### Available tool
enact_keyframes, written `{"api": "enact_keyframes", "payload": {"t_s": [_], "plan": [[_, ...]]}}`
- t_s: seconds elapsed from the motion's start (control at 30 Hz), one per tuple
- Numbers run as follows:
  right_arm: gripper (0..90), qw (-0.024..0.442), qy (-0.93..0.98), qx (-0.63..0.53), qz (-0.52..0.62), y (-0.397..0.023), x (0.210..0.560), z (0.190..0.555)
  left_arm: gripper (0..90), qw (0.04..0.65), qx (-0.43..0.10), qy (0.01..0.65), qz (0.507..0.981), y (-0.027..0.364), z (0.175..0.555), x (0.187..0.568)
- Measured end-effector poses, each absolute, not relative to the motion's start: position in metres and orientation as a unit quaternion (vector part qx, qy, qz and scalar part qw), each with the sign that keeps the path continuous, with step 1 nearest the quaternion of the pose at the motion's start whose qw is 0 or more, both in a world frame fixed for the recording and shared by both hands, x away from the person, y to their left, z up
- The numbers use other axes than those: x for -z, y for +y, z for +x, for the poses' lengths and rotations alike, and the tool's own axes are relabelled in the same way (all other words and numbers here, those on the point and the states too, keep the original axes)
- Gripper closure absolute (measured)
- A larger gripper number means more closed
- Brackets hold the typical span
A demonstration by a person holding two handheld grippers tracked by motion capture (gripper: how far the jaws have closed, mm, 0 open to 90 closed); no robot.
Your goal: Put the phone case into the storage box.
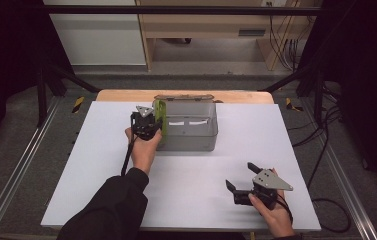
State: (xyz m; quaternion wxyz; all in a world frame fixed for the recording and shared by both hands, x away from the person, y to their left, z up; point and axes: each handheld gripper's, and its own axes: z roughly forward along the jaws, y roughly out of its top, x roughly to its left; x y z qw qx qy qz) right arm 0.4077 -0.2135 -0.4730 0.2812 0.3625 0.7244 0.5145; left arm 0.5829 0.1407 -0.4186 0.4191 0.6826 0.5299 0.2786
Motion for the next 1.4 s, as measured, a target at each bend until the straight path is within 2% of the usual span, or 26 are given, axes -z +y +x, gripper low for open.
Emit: {"api": "enact_keyframes", "payload": {"t_s": [0.87,1.4], "plan": [[4.4,0.279,0.725,-0.515,0.362,-0.2125,0.4728,0.4073,67.0,0.424,-0.277,0.532,0.678,0.1382,0.5831,0.4188],[4.4,0.278,0.726,-0.514,0.361,-0.2117,0.4731,0.4073,61.2,0.453,-0.302,0.49,0.68,0.1351,0.5742,0.4118]]}}
